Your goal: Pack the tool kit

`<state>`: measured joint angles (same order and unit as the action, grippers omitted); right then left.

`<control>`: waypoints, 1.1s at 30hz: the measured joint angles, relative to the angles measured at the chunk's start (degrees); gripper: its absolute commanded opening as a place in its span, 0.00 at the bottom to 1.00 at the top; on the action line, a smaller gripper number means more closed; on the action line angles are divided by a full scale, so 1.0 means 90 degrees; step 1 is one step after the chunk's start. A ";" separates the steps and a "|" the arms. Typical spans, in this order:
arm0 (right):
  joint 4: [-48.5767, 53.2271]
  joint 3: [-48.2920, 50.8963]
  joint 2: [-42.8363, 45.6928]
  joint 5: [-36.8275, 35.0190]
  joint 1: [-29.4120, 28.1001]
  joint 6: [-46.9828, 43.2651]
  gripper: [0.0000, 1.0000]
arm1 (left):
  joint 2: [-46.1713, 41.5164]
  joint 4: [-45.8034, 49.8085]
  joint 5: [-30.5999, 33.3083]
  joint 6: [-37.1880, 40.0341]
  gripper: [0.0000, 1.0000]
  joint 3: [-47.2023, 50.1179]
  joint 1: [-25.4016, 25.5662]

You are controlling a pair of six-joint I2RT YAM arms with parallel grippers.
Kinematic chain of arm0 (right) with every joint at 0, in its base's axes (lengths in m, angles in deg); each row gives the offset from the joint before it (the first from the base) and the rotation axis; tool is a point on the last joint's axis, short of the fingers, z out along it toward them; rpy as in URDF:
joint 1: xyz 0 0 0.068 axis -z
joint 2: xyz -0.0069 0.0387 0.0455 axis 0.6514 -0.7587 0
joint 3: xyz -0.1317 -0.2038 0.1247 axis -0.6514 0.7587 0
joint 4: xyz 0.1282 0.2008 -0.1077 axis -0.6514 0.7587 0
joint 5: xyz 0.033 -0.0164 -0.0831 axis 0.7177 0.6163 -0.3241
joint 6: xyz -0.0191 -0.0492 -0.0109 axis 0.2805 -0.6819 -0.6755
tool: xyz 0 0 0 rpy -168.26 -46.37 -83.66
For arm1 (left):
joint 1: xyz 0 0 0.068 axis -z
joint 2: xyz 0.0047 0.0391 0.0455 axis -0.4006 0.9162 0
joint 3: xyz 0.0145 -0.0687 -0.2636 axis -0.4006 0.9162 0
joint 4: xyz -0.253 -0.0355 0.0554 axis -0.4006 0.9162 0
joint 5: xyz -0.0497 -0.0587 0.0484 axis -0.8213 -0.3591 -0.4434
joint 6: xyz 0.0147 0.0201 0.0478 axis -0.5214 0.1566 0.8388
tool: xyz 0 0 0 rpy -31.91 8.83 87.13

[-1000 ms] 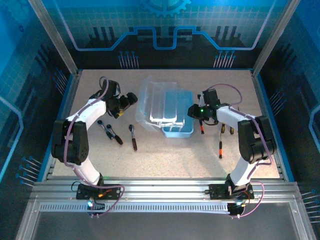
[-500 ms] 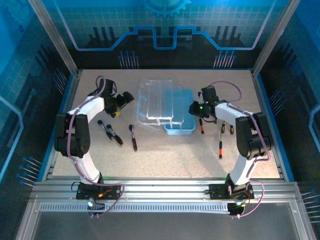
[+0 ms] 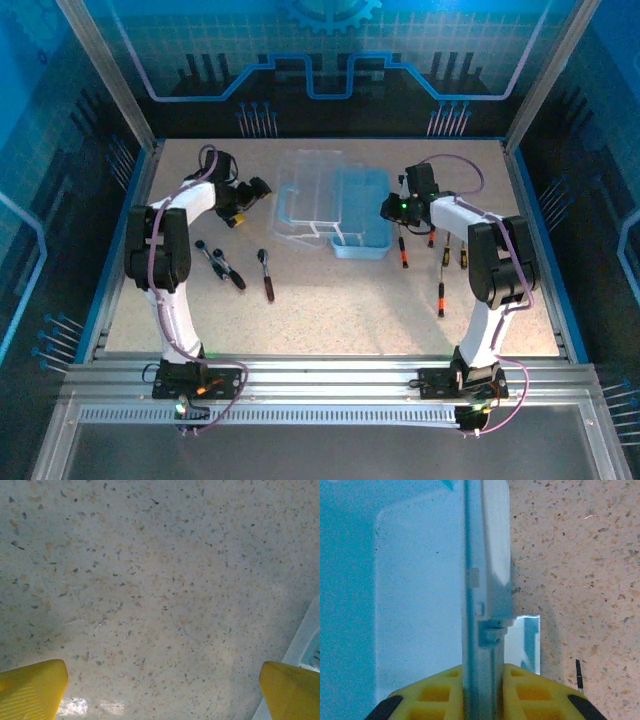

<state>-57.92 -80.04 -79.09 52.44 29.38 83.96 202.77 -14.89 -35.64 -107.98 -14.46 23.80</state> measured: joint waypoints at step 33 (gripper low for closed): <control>0.0525 0.0092 0.1736 -0.0265 -0.0253 -0.0306 0.53 | -0.4784 0.0505 0.0991 -0.0034 0.99 0.2756 -0.0255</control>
<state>-53.20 -79.21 -63.47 50.06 27.11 81.20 159.71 -10.34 -26.72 -108.28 10.35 21.51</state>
